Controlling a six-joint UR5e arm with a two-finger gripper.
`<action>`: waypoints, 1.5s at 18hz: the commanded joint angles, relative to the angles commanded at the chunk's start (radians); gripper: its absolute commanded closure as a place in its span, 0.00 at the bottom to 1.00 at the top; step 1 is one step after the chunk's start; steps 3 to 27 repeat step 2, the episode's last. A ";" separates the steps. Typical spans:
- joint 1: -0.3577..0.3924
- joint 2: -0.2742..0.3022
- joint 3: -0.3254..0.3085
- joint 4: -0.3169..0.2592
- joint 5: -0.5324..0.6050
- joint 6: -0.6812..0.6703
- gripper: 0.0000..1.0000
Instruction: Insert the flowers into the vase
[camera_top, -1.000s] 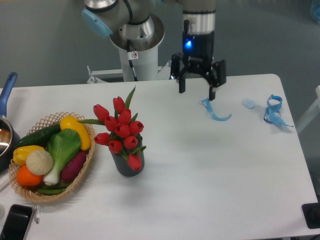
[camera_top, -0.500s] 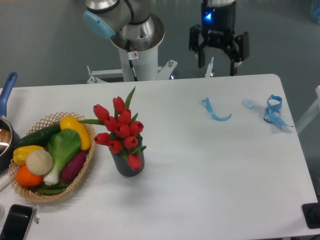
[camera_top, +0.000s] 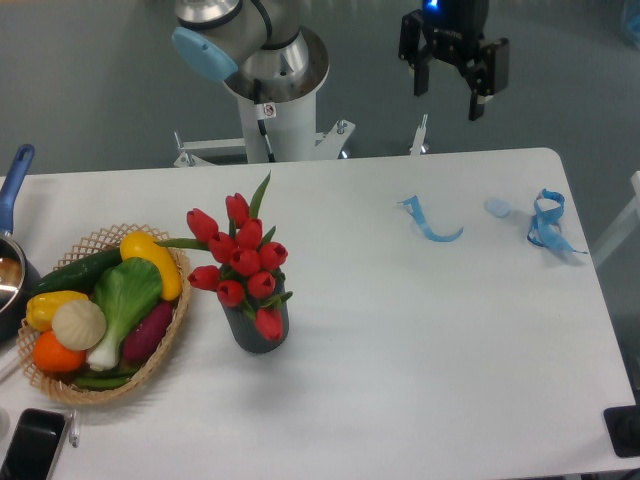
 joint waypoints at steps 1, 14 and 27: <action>0.000 0.000 -0.002 0.000 0.000 -0.002 0.00; 0.000 0.000 -0.002 0.000 -0.002 -0.002 0.00; 0.000 0.000 -0.002 0.000 -0.002 -0.002 0.00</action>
